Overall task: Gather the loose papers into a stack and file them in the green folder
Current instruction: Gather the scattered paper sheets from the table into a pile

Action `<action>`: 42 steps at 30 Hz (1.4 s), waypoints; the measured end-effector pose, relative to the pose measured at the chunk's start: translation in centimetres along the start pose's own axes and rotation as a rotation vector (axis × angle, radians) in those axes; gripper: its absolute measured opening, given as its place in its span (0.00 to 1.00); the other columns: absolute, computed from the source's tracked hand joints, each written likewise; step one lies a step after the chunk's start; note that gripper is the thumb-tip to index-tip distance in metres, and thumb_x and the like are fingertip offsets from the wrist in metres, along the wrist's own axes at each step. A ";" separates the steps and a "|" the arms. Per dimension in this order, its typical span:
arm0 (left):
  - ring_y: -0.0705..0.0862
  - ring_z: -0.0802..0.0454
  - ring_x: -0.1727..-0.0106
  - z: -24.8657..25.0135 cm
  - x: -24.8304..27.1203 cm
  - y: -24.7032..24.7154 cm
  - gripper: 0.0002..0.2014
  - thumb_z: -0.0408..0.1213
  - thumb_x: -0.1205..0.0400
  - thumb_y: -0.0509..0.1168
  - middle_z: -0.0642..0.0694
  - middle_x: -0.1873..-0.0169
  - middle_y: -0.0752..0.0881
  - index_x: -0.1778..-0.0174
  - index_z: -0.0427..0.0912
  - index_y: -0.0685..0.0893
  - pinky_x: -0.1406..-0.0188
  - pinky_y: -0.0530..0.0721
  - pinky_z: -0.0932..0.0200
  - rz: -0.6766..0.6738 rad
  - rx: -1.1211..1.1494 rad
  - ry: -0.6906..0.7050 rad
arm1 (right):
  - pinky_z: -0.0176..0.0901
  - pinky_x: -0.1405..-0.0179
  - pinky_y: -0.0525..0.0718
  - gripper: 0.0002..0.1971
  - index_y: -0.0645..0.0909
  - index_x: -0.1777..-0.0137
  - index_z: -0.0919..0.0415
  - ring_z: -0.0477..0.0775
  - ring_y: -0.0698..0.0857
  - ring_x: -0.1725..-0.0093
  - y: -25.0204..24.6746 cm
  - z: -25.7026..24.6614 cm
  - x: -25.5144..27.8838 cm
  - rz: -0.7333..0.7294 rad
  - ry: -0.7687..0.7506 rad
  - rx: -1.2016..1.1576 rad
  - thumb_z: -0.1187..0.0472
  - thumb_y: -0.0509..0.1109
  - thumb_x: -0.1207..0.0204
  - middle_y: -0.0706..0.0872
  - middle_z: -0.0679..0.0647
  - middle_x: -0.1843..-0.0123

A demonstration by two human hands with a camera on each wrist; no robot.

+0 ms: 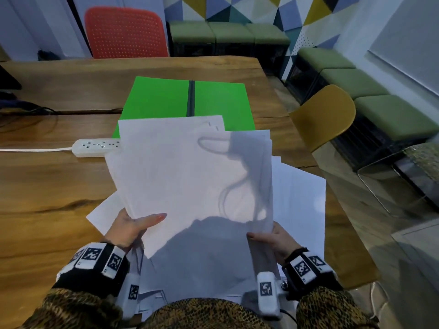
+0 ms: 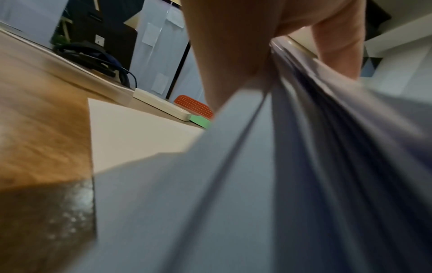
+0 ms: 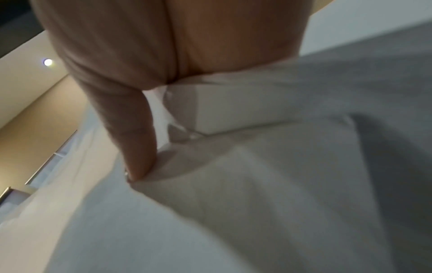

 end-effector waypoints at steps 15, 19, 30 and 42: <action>0.84 0.65 0.44 1.1 0.5 2.0 0.30 0.57 0.45 0.80 0.62 0.50 0.90 0.45 0.61 0.85 0.34 0.76 0.63 -0.304 -0.354 -0.129 | 0.38 0.51 0.83 0.32 0.83 0.51 0.60 0.45 0.88 0.55 1.3 -1.4 -0.1 0.127 -0.032 0.315 0.50 0.85 0.58 0.91 0.45 0.59; 0.86 0.64 0.56 0.8 0.0 1.7 0.20 0.27 0.37 0.73 0.61 0.67 0.92 0.55 0.53 0.82 0.51 0.82 0.63 -0.109 -0.176 -0.067 | 0.34 0.53 0.83 0.24 0.82 0.50 0.57 0.47 0.86 0.53 1.5 -2.0 -0.5 0.220 -0.074 0.187 0.47 0.79 0.44 0.90 0.53 0.51; 0.81 0.47 0.59 -0.6 0.6 1.3 0.14 0.22 0.27 0.68 0.44 0.62 0.84 0.62 0.49 0.79 0.64 0.73 0.61 0.060 -0.167 -0.147 | 0.52 0.38 0.76 0.32 0.64 0.30 0.67 0.66 0.77 0.34 -3.9 -1.9 -1.4 0.760 0.262 0.627 0.58 0.73 0.30 0.75 0.65 0.31; 0.84 0.36 0.43 -2.5 -0.6 -0.9 0.26 0.46 0.49 0.76 0.40 0.48 0.89 0.52 0.49 0.86 0.34 0.74 0.31 0.024 -0.190 -0.142 | 0.55 0.50 0.85 0.19 0.75 0.39 0.66 0.66 0.84 0.46 -4.2 -2.0 -0.7 0.478 0.128 0.393 0.73 0.70 0.30 0.85 0.65 0.44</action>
Point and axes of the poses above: each hand's wrist, its own x-axis away from the middle knuckle, its own y-axis out of the palm, z = x × y, the point moved 2 cm from there along -x, towards the middle knuckle
